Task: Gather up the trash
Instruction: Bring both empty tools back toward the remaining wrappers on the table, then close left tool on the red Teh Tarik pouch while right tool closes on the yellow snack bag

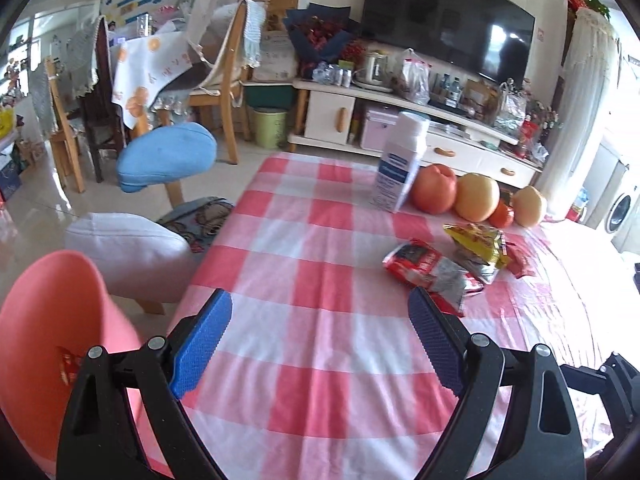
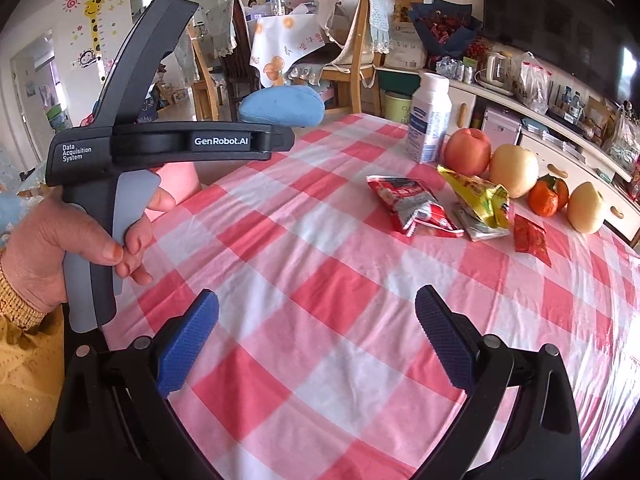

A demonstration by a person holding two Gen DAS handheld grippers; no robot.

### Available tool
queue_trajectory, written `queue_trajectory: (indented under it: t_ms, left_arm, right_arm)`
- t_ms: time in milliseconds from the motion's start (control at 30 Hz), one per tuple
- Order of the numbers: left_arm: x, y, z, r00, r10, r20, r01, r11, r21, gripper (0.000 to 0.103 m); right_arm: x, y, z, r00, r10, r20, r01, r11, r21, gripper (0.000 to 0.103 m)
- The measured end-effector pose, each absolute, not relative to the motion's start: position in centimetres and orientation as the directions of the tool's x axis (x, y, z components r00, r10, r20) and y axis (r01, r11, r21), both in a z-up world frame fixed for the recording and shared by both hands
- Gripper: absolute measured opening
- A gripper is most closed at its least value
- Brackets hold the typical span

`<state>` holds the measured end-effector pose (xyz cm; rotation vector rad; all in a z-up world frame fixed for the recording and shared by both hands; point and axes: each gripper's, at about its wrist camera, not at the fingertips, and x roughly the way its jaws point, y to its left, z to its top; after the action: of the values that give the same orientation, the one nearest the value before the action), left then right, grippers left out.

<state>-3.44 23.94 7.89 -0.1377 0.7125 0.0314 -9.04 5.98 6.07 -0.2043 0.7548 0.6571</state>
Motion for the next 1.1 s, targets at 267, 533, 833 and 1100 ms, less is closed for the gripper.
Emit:
queue_trajectory:
  t_ms: [267,533,833,1100]
  left_arm:
    - [-3.0,22.4,7.5,0.755,-0.051,-0.653,-0.054,0.989,-0.14,0.089]
    - [-2.1,20.2,6.5,0.725,-0.094,-0.682,-0.019,0.988,-0.156,0.089]
    - [-1.0,18.4,4.8,0.67,-0.18,-0.72,-0.007,0.969,-0.249,0.089]
    - [1.0,16.7,3.9,0.633,-0.196,-0.749,-0.056,0.954,-0.296,0.089]
  right_arm:
    - [-8.6,4.0,6.1,0.559,0.463,-0.688,-0.598,0.8,0.052,0.099]
    - [-7.7,1.6,6.6,0.567,0.461,-0.682,-0.571,0.818,0.078,0.099]
    - [-4.9,-3.3,7.7,0.62,0.435,-0.653,-0.446,0.88,0.163,0.099]
    - [-0.8,-9.3,7.2,0.668,0.347,-0.658,-0.267,0.938,0.223,0.099]
